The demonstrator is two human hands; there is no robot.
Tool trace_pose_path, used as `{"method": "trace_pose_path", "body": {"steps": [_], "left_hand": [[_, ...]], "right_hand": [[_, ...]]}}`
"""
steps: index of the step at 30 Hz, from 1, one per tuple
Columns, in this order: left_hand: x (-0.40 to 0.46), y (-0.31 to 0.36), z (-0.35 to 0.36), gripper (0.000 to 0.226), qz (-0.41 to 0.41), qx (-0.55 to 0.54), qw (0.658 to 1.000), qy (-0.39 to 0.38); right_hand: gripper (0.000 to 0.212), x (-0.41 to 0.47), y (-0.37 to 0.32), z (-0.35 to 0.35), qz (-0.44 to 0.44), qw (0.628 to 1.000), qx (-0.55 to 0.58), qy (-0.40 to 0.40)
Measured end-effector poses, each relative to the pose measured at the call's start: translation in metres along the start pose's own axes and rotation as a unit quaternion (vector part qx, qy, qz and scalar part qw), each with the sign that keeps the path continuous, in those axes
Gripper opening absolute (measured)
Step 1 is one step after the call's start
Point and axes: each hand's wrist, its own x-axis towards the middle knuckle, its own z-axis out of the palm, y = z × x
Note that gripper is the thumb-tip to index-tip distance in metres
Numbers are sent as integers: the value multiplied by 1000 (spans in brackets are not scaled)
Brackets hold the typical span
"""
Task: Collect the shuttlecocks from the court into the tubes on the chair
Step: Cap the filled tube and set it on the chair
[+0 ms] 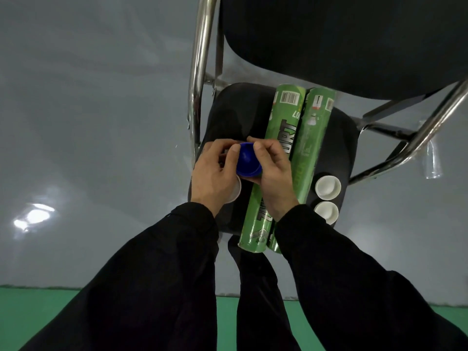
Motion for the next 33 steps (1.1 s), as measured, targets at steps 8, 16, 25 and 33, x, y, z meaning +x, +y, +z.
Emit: {"method": "trace_pose_path", "body": {"steps": [8, 16, 25, 33], "left_hand": [[5, 10, 1, 22, -16, 33, 999, 11], [-6, 7, 3, 38, -53, -2, 998, -22], [-2, 3, 2, 39, -69, 11, 997, -21], [-4, 10, -5, 39, -70, 19, 997, -23]], "right_hand": [[25, 2, -10, 6, 22, 999, -24, -8], [62, -5, -2, -34, -2, 973, -174, -151], [66, 4, 5, -32, -25, 976, -161, -145], [35, 6, -14, -28, 19, 981, -145, -128]]}}
